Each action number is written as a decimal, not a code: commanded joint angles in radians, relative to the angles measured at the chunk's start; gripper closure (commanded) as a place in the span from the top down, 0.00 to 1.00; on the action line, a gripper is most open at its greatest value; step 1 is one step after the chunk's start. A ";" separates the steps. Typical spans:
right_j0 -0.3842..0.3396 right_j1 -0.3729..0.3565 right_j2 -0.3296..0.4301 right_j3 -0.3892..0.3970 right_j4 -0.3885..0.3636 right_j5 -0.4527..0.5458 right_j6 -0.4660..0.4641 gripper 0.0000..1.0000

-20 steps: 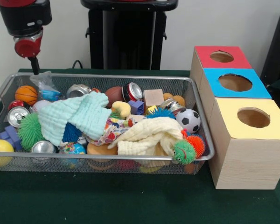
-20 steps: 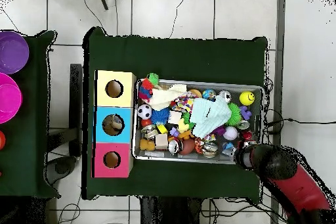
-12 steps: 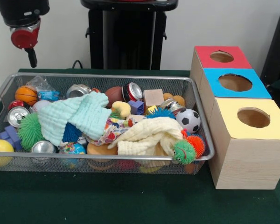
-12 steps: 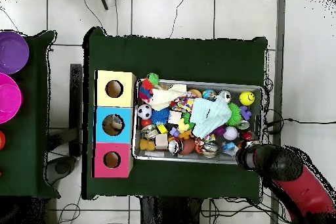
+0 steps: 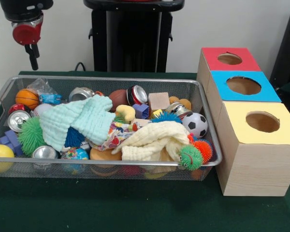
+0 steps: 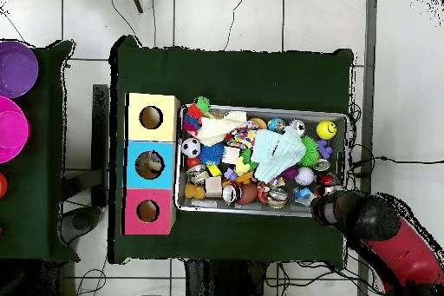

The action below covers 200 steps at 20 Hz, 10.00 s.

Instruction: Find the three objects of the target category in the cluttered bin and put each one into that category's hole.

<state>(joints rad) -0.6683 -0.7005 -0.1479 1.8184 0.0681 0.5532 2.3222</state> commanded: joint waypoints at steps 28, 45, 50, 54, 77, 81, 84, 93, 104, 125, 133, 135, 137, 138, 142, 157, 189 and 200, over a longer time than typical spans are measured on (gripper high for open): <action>-0.055 0.132 0.096 0.091 0.151 -0.164 0.160 1.00; -0.025 0.183 0.106 0.053 0.245 -0.154 0.142 1.00; -0.040 0.220 0.107 0.049 0.244 -0.201 0.127 1.00; -0.033 0.199 0.101 0.084 0.240 -0.212 0.135 1.00; 0.068 0.266 -0.008 -0.002 0.226 -0.372 0.163 1.00; 0.055 0.278 -0.019 -0.032 0.222 -0.378 0.137 1.00; 0.048 0.283 -0.029 -0.049 0.218 -0.370 0.123 1.00; 0.086 0.326 -0.089 -0.097 0.233 -0.299 0.132 1.00; 0.067 0.403 -0.050 -0.118 0.244 -0.380 0.142 1.00; 0.091 0.415 -0.081 -0.147 0.218 -0.327 0.106 0.00; 0.041 0.264 -0.033 -0.087 0.165 -0.192 0.005 0.00; 0.028 0.224 -0.025 -0.076 0.154 -0.167 -0.014 0.00; 0.020 0.189 -0.021 -0.065 0.142 -0.143 -0.024 0.00; 0.016 0.177 -0.018 -0.065 0.137 -0.125 -0.026 0.00; -0.020 0.124 0.016 -0.033 0.119 -0.097 -0.048 0.00; -0.089 -0.005 0.118 0.017 0.109 0.010 -0.064 0.00; 0.145 -0.133 0.024 0.079 0.213 0.096 0.188 0.00; 0.271 -0.130 -0.004 0.104 0.330 0.077 0.293 0.00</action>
<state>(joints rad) -0.4409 -0.8374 -0.1698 1.8393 0.3154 0.5588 2.3264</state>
